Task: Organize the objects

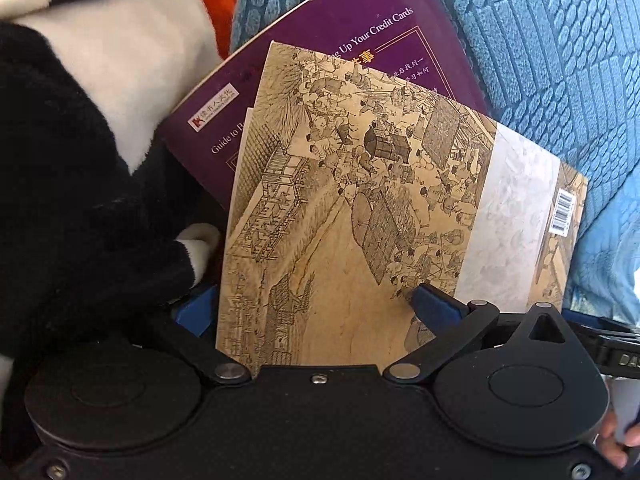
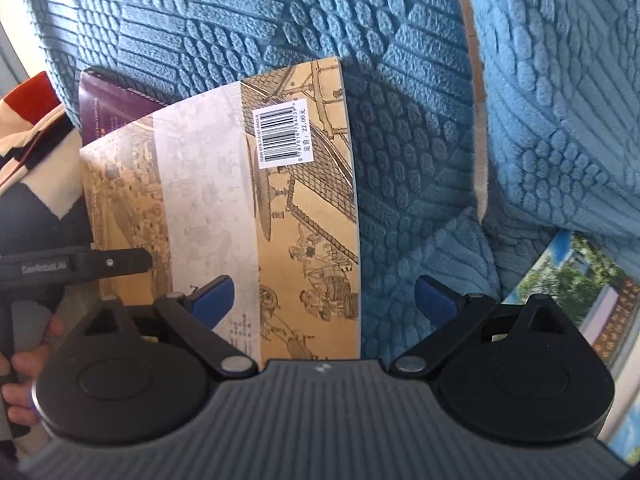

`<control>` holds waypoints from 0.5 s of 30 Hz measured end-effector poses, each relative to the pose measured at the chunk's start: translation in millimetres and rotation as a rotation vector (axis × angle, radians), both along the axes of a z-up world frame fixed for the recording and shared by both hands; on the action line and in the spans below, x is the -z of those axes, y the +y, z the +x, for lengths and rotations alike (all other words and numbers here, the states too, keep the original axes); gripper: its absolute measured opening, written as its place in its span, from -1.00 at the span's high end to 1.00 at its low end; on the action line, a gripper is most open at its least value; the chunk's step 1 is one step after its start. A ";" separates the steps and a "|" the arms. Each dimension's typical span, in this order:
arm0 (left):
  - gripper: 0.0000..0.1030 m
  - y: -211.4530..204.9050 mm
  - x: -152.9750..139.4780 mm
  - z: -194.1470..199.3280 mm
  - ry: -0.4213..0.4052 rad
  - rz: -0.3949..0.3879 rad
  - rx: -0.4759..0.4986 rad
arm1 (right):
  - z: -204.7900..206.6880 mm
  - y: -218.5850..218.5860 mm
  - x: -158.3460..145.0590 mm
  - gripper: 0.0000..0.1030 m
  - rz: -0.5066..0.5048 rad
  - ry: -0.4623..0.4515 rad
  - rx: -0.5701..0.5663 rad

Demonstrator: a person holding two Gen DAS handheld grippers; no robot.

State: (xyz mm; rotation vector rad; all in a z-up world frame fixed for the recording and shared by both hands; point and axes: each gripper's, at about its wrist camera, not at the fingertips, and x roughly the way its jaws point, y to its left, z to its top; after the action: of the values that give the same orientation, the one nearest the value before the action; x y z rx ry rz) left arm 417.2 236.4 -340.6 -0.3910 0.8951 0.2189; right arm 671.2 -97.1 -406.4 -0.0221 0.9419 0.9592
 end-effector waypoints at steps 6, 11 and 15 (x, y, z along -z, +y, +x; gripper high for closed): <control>-1.00 5.8 2.8 5.8 0.005 -0.026 0.016 | 6.5 0.2 7.5 -0.92 0.002 0.015 0.013; -1.00 7.7 2.9 9.3 0.005 -0.034 0.025 | 10.9 1.8 10.2 -0.95 0.039 0.033 -0.020; -1.00 7.7 2.1 11.6 0.003 -0.034 0.025 | 13.0 5.7 10.3 -0.96 0.045 0.034 -0.050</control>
State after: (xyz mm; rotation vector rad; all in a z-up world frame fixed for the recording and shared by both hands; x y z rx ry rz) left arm 428.7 244.1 -342.7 -0.4114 0.9071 0.1816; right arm 684.2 -91.3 -416.7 0.0085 0.9542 1.0290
